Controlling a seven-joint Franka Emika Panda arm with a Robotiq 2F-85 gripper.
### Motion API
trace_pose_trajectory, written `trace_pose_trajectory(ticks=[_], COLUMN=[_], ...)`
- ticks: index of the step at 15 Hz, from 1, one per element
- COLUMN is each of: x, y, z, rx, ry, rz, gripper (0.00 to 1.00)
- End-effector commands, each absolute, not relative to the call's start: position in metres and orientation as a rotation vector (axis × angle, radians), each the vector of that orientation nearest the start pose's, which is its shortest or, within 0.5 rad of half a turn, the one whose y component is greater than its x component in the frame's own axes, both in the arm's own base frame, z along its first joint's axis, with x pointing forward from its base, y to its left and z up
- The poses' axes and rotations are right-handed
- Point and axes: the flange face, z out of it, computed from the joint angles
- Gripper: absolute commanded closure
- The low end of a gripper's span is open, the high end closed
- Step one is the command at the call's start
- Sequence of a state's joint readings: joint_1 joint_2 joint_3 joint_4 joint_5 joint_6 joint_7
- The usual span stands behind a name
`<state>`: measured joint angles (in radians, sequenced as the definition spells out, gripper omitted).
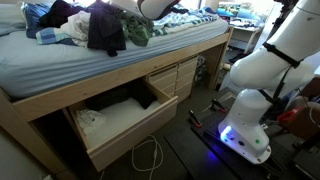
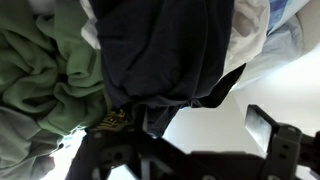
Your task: Put the black t-shirt in the drawer then close it
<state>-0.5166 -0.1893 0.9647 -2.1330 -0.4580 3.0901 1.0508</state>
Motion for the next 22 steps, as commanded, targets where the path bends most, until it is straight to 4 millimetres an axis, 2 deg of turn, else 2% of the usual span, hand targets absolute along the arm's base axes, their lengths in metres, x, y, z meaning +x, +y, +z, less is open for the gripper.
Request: trace_pose_trajectory(ticks=[1, 10, 11, 12, 17, 21, 22], x=[0.489, 0.495, 0.494, 0.493, 0.491, 0.499, 0.503], y=[0.319, 0.318, 0.319, 0.321, 0.332, 0.343, 0.348], z=[0.573, 0.528, 0.524, 0.520, 0.501, 0.489, 0.488], rx=[-2.381, -2.421, -2.422, -2.428, -2.448, -2.447, -2.447], ry=[0.102, 0.238, 0.244, 0.244, 0.253, 0.300, 0.308], rz=[-1.327, -1.216, -1.209, -1.204, -1.179, -1.175, -1.180], gripper=[0.00, 0.02, 0.27, 0.27, 0.64, 0.95, 0.99])
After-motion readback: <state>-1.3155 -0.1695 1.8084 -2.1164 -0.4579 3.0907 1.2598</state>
